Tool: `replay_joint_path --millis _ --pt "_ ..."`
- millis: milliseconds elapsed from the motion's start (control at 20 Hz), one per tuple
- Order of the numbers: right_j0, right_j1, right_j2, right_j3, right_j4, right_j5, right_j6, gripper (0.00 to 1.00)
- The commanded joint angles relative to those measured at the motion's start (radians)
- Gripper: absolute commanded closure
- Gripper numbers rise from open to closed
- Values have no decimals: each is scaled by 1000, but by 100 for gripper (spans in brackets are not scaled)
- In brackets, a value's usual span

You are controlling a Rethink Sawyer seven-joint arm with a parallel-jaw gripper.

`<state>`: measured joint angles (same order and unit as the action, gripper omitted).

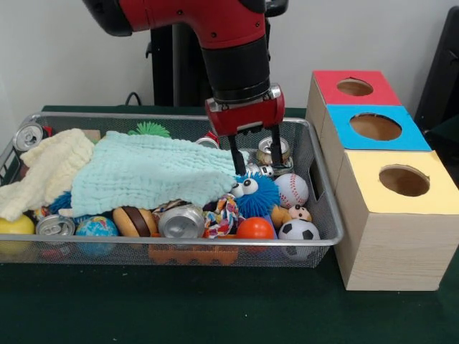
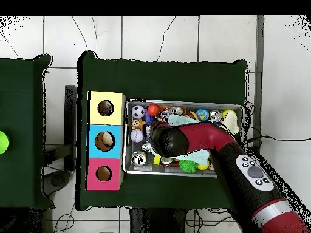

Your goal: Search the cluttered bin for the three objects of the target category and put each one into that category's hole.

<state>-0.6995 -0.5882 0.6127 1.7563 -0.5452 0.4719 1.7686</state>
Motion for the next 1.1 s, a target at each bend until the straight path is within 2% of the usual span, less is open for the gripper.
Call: replay_joint_path --millis 50,250,450,850,1100 --pt "-22 52 68 -186 -25 129 -214 0" --pt "-47 102 83 -201 -26 134 -240 0" --pt "-75 147 98 -198 -51 98 -254 0" --pt "-71 193 91 -219 -98 79 -265 0" --pt "-77 211 93 -254 -108 147 -328 0"
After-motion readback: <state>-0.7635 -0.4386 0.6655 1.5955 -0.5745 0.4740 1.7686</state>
